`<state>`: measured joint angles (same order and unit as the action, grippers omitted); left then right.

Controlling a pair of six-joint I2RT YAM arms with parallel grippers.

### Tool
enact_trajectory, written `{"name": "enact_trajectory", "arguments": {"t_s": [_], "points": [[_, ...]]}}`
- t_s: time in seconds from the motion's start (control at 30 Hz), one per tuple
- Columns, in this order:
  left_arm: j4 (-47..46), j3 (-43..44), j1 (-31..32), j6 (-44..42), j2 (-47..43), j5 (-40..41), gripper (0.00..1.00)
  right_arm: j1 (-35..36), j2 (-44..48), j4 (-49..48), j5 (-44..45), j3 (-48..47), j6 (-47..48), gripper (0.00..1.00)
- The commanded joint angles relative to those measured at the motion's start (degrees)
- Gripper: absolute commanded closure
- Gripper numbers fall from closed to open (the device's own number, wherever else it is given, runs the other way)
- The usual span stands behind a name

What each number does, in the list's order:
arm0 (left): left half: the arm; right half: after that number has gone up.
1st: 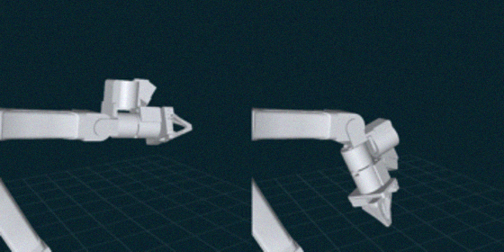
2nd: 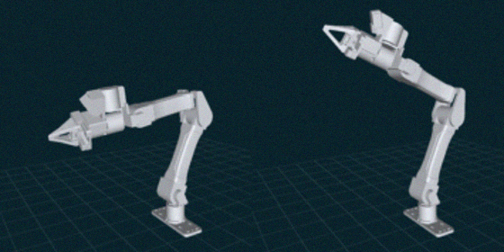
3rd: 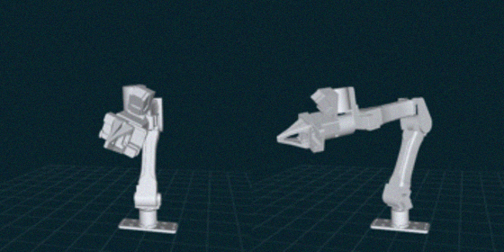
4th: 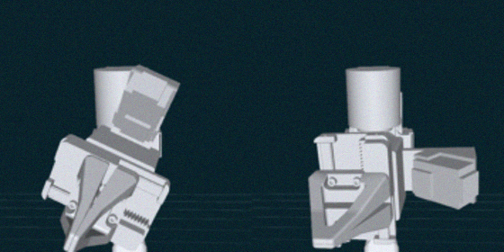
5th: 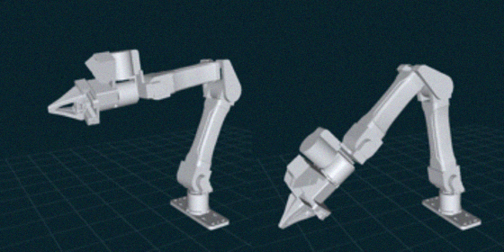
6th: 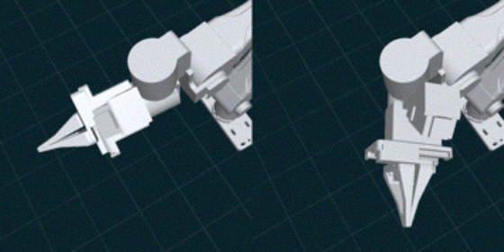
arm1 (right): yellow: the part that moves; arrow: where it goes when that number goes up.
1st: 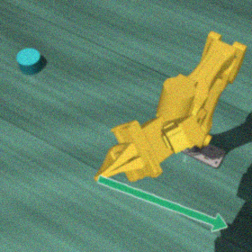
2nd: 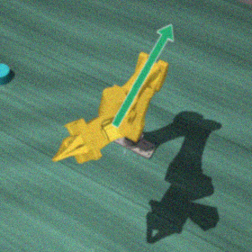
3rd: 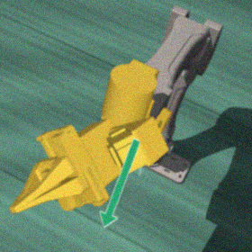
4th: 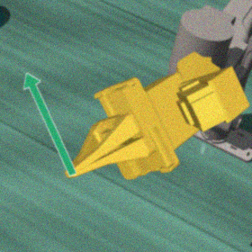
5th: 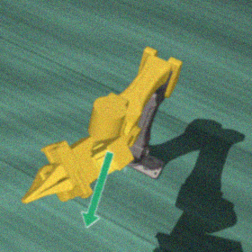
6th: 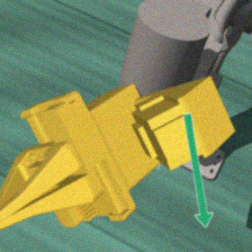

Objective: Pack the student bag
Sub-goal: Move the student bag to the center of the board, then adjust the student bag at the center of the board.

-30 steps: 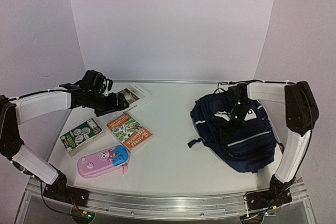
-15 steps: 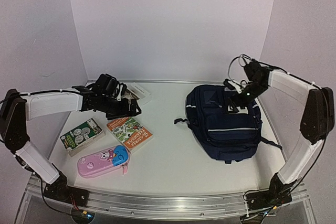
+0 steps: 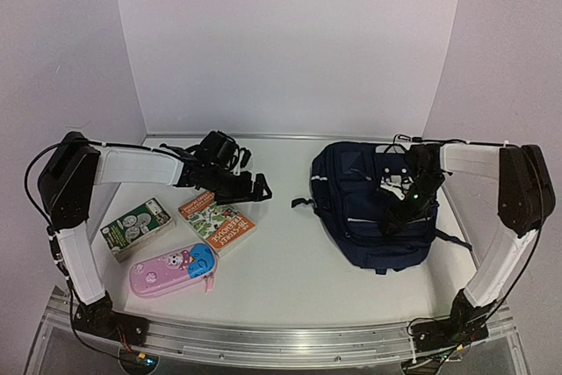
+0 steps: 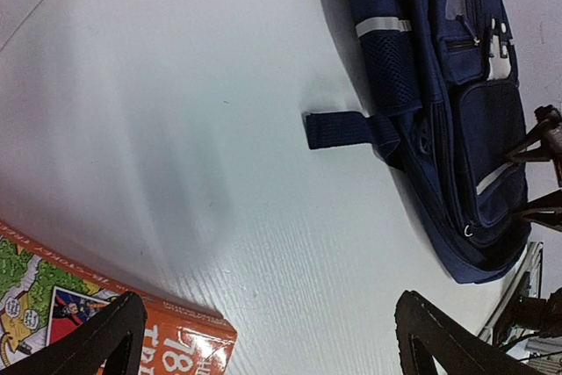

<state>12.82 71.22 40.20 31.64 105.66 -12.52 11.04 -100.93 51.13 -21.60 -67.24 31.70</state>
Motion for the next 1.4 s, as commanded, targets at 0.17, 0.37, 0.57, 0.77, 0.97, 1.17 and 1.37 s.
{"name": "enact_trajectory", "arguments": {"t_s": [0.17,0.37,0.57,0.77,0.97,1.17,1.37], "points": [[-4.62,1.46,2.09,2.0,1.81,-3.46,0.0,13.69,-10.4,1.99,-14.75,-9.51,-5.72,0.08],[-5.08,1.81,3.79,3.14,2.21,-2.58,0.0,14.59,-7.44,2.18,-16.72,-19.54,-10.71,0.07],[-5.73,3.02,6.65,3.69,4.91,-2.74,0.0,4.71,4.35,2.89,-7.49,-10.43,-6.03,0.07],[-7.0,6.15,9.53,5.25,10.43,-4.53,0.0,-8.52,3.81,3.17,0.32,-6.9,-1.57,0.07],[-9.8,7.92,11.63,7.84,14.66,-6.48,0.02,-10.42,-2.72,3.23,-2.48,-7.84,0.31,0.07],[-11.98,10.64,11.68,8.4,18.17,-8.95,0.21,-10.04,-7.84,4.34,-7.16,-6.45,0.77,0.09],[-9.81,14.98,10.37,6.45,19.92,-6.88,0.44,-7.66,-6.14,5.26,-11.6,-0.99,1.38,0.11]]}}
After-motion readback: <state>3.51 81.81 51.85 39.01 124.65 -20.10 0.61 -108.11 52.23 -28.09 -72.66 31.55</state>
